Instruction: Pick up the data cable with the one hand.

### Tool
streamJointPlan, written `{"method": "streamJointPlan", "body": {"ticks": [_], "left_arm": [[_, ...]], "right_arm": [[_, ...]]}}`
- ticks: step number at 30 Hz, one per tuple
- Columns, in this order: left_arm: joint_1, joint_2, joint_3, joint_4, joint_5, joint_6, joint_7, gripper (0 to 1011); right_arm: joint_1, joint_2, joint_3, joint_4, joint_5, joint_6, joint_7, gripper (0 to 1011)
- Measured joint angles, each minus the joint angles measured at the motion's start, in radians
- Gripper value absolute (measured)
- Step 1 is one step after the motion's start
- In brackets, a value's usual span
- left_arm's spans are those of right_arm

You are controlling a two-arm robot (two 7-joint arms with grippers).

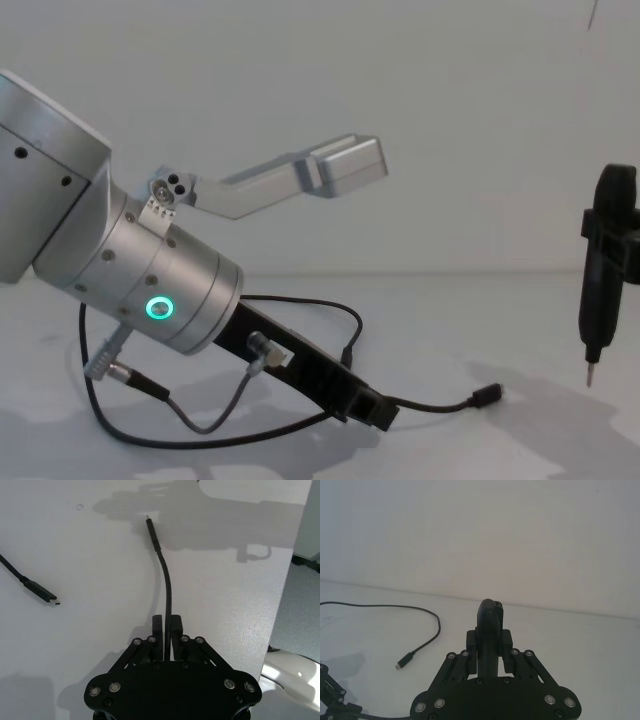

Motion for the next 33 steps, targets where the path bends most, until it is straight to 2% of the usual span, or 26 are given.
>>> {"method": "streamJointPlan", "body": {"ticks": [4,10,14,25,33], "left_arm": [[0.0,0.0,0.0,0.0,0.0,0.0,0.0,44],[-0.002,0.002,0.003,-0.001,0.001,-0.012,0.0,39],[-0.006,0.01,0.009,-0.005,0.005,-0.047,-0.01,39],[-0.022,0.046,0.022,-0.02,0.012,-0.153,-0.065,39],[-0.029,0.066,0.025,-0.03,0.012,-0.197,-0.089,39]], "right_arm": [[0.0,0.0,0.0,0.0,0.0,0.0,0.0,279],[0.001,-0.001,0.005,-0.003,0.001,-0.001,0.004,279],[0.005,-0.001,0.013,-0.01,0.013,-0.002,0.015,279],[0.034,-0.004,0.053,-0.032,0.089,0.006,0.072,279],[0.057,-0.009,0.076,-0.033,0.147,0.035,0.105,279]]}}
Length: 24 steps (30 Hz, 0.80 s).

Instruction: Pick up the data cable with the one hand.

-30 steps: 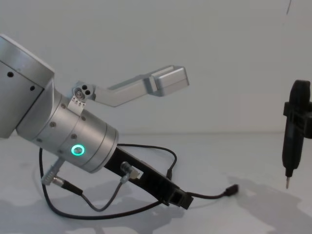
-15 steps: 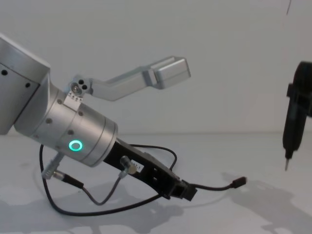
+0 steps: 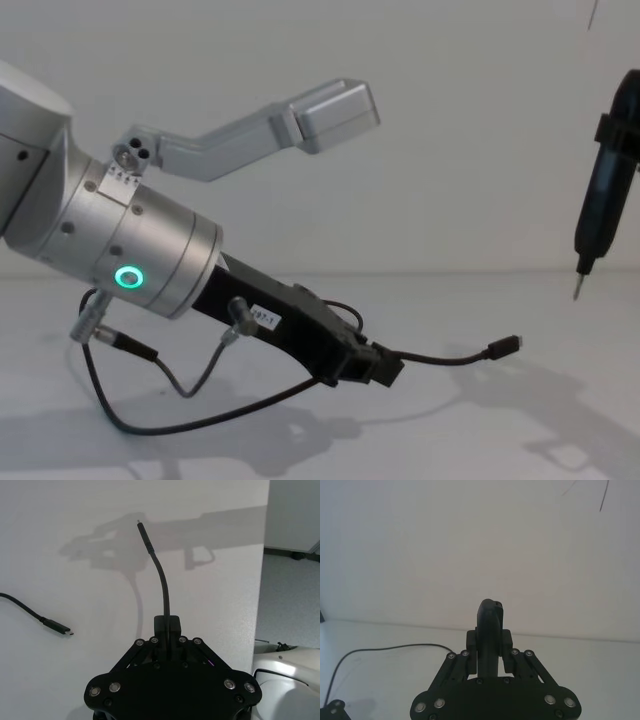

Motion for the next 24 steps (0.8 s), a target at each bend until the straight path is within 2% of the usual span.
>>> {"method": "streamJointPlan", "body": {"ticks": [13,24], "left_arm": [[-0.006,0.015,0.003,-0.007,-0.002,-0.034,-0.019,39],[-0.007,0.019,0.004,-0.009,-0.003,-0.044,-0.024,39]], "right_arm": [[0.035,0.013,0.021,0.025,0.103,0.093,0.046,279],[0.061,0.022,0.016,0.07,0.143,0.114,0.082,279]]}}
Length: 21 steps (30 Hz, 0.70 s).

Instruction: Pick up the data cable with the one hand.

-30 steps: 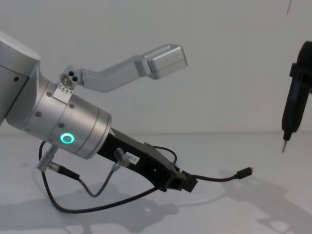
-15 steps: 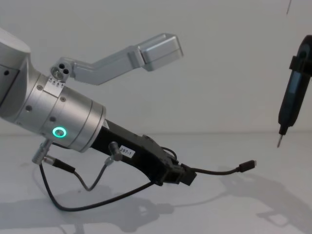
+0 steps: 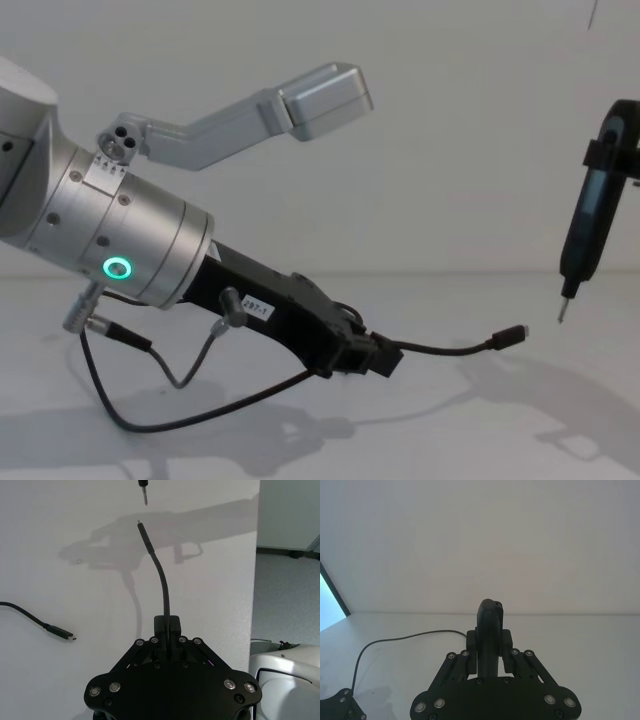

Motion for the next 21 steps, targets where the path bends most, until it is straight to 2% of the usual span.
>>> {"method": "streamJointPlan", "body": {"ticks": [21], "left_arm": [[-0.001,0.003,0.0,-0.001,0.0,-0.005,-0.004,39]], "right_arm": [[0.035,0.013,-0.029,0.046,0.035,-0.005,0.044,279]]}}
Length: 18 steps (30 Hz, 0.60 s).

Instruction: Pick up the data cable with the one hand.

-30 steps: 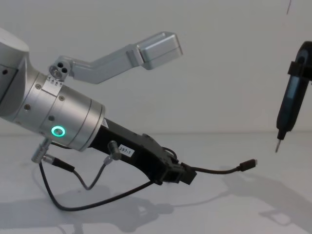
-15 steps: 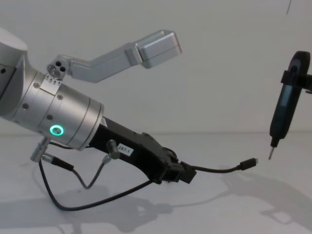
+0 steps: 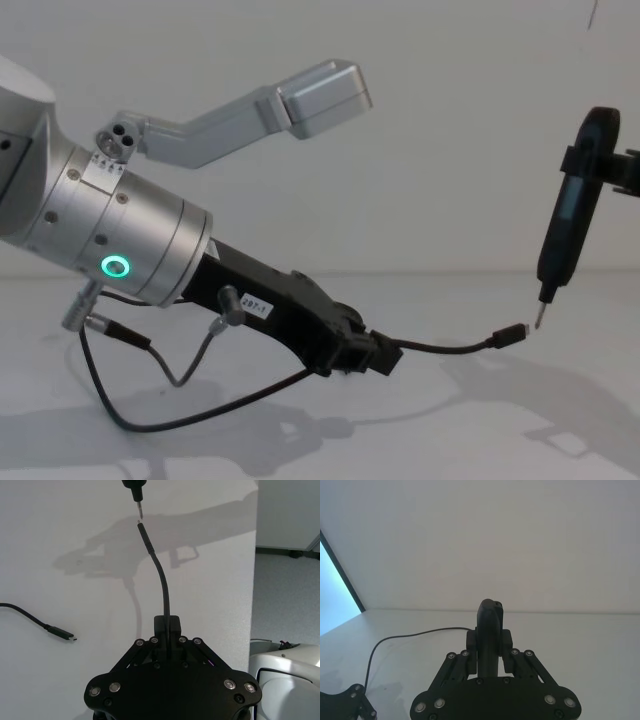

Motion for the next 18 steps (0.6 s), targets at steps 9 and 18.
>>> {"method": "streamJointPlan", "body": {"ticks": [9,18], "left_arm": [[0.0,0.001,0.0,0.0,0.0,-0.001,0.0,39],[0.0,0.001,0.0,0.0,0.0,-0.001,0.0,39]], "right_arm": [[0.01,0.004,-0.011,0.01,0.013,-0.002,0.006,279],[0.015,0.009,-0.019,0.014,0.021,-0.003,0.007,279]]}}
